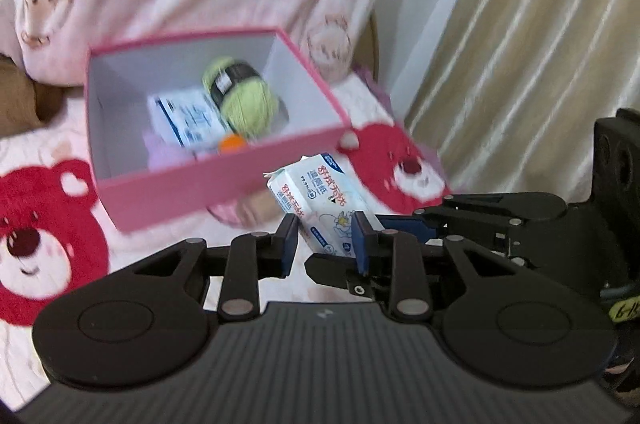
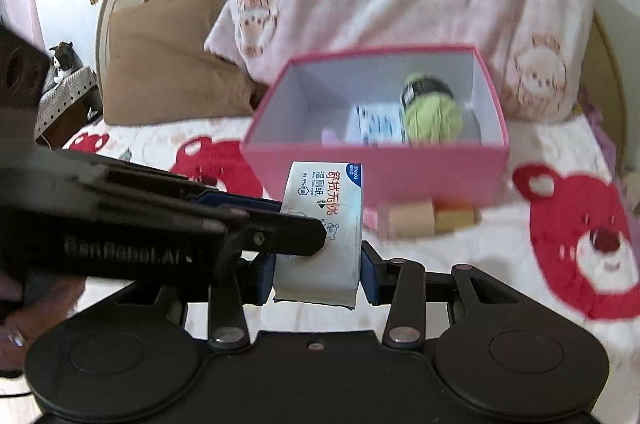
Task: Organize objects
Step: 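Grasp the white-blue tissue pack with the left gripper and lift, then carry the tissue pack into the pink box and open the left gripper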
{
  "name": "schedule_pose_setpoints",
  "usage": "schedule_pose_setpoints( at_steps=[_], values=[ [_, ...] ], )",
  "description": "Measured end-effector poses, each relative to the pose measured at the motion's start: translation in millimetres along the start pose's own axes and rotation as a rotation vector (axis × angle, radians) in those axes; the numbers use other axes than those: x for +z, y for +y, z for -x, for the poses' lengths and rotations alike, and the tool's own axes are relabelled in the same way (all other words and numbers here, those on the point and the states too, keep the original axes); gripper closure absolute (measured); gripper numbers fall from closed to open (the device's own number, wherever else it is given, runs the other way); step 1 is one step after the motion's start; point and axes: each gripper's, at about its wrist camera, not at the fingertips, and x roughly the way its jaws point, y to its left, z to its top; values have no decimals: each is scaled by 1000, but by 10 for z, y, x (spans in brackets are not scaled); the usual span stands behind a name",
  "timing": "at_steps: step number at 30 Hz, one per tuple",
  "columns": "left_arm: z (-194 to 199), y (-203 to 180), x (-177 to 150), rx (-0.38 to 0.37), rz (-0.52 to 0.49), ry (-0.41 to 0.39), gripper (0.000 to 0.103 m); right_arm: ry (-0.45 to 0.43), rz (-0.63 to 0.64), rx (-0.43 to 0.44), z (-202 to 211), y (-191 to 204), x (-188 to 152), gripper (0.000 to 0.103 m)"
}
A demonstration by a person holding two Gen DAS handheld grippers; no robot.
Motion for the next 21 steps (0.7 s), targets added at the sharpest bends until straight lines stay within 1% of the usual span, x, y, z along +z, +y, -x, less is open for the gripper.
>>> schedule_pose_setpoints(
  at_steps=[3,5,8,9,11,13,14,16,17,21],
  values=[
    [25,74,260,9,2,-14,76,-13,30,-13,-22,31,238,56],
    [-3,155,457,18,10,-10,76,-14,37,-12,-72,6,419,56],
    [-107,370,762,16,68,16,75,-10,18,-6,-224,-73,708,56],
    [-166,463,876,12,87,28,73,-7,11,-4,-301,-108,800,56],
    [-311,603,1058,25,79,53,73,3,-8,23,-466,-198,963,56],
    [-423,737,1197,32,107,58,73,11,-51,55,-651,-334,1125,56],
    [-472,782,1249,37,108,58,73,11,-63,64,-717,-386,1184,56],
    [-600,892,1354,46,141,59,73,18,-77,74,-882,-486,1302,56],
    [-667,931,1392,54,139,63,73,25,-87,75,-967,-528,1351,56],
    [-1021,1190,1469,53,199,78,73,65,-90,55,-1348,-665,1464,56]
  ],
)
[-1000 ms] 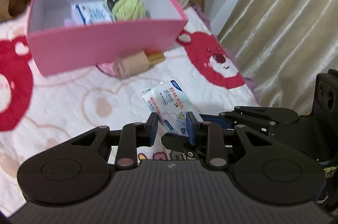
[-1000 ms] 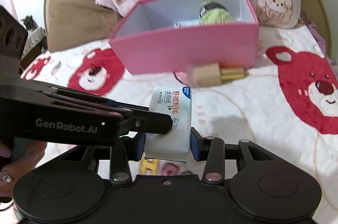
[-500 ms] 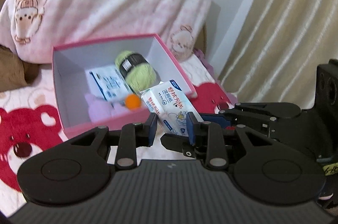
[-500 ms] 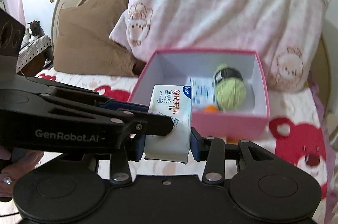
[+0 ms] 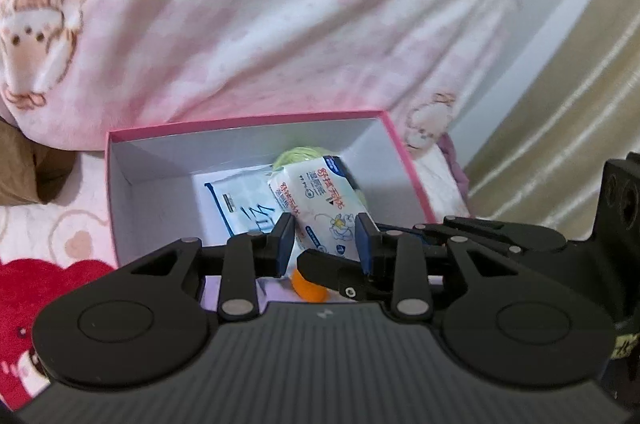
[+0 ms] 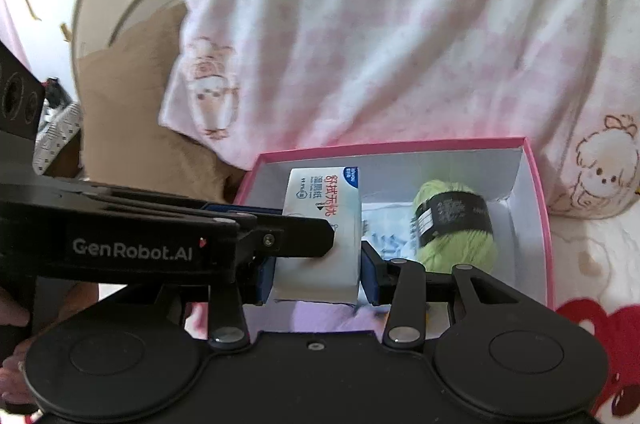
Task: Organize objects
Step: 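Carry the tissue pack into the pink box and open the left gripper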
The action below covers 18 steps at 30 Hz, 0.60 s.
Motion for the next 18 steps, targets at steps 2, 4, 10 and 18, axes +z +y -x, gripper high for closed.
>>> schedule_pose_setpoints(
  at_steps=[2,4,10,18],
  values=[
    [-172,147,8,-17,65,-13,73,16,-27,-15,-189,-87,32,56],
    [-364,281,10,-25,118,9,73,39,-53,-31,-387,-159,44,56],
    [-795,489,-23,-13,168,35,73,104,-25,-108,-835,-247,34,56],
    [-991,519,-69,75,153,70,64,112,21,-185,-966,-258,-49,49]
  ],
)
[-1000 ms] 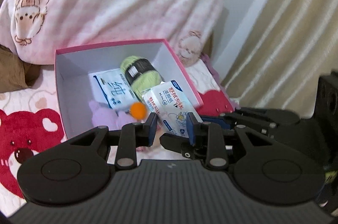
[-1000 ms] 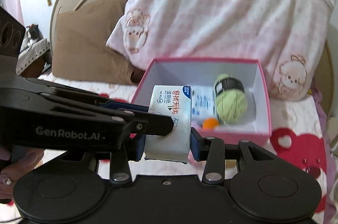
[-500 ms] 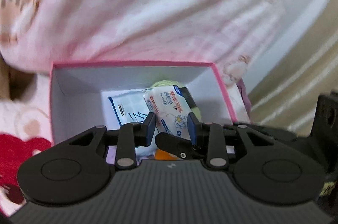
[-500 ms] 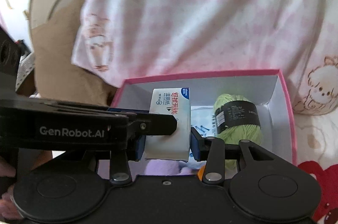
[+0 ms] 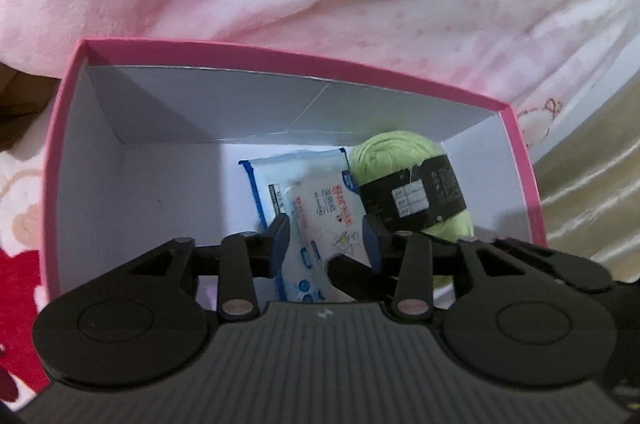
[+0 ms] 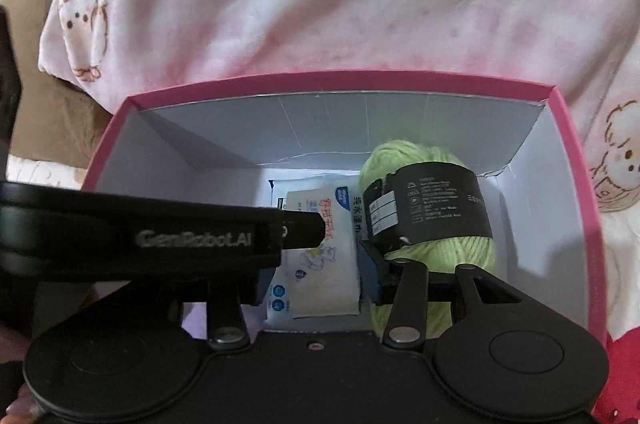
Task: Organize objects
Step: 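Carry the tissue pack into the pink box and open the left gripper, then withdraw the left gripper from the box toward the foundation bottle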
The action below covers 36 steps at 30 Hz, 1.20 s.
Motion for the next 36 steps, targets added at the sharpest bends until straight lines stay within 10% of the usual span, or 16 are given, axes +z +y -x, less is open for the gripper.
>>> schedule_pose_setpoints(
  at_steps=[22,36],
  values=[
    [1863,-842,-551,-13,-372,-40,60,-162,272,40,2238,369,-638,43],
    [2000,-926,-1382,-53,-415,22,60,-191,231,95,2509,161,-1473,39]
  ],
)
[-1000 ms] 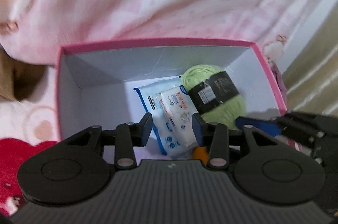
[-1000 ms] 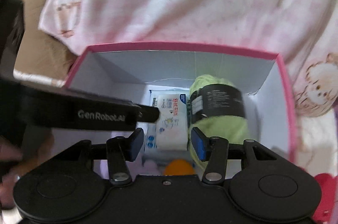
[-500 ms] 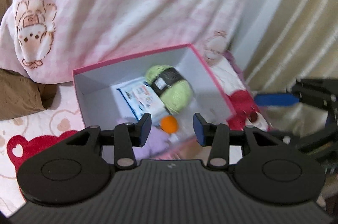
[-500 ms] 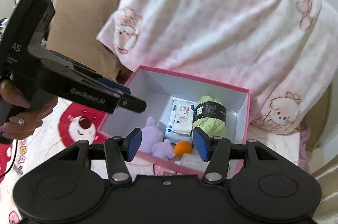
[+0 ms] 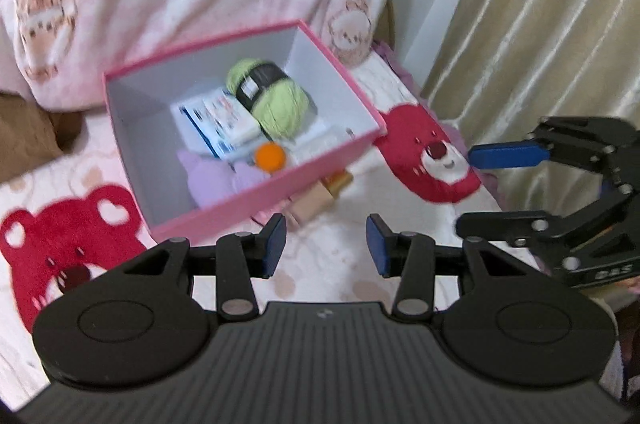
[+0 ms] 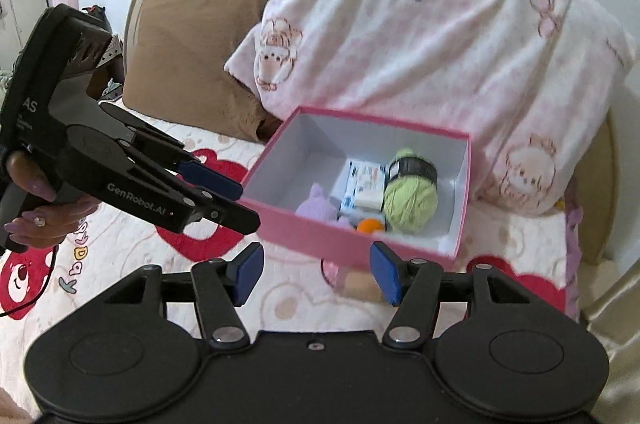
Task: Organize objects
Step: 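Withdraw the left gripper from the box toward the foundation bottle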
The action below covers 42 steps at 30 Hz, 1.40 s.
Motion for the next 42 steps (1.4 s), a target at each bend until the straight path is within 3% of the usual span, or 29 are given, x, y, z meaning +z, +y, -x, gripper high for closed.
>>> schedule_pose_setpoints(
  at_steps=[4,10,15,18,21,28,31,34,38,42],
  values=[
    [-152,7,-140,-5,17,31,60,11,-69,19,-204,-60,-253,39],
    [-433,115,-291,-4,60,54,60,9,-103,-26,-523,-140,-557,39],
    [-740,229,-378,27,111,41,61,11,-189,-24,-793,-279,-667,39],
    [-950,339,-422,13,205,48,61,7,-192,-54,-987,-317,-668,39],
    [-1145,378,-460,12,239,27,62,12,-169,-80,-1176,-329,-693,39],
    [-1397,383,-436,56,226,-22,62,11,-217,-70,-1382,-429,-974,39],
    [-1504,290,-424,98,158,-35,62,-26,-205,-104,-1429,-444,-1063,39],
    [-1616,198,-432,136,117,-85,62,-11,-254,-71,-1555,-508,-1129,39],
    [-1780,167,-426,126,145,-102,62,-33,-228,-75,-1652,-507,-1172,39],
    [-1897,190,-418,119,187,-57,61,-35,-249,-57,-1681,-554,-1205,39]
  ],
)
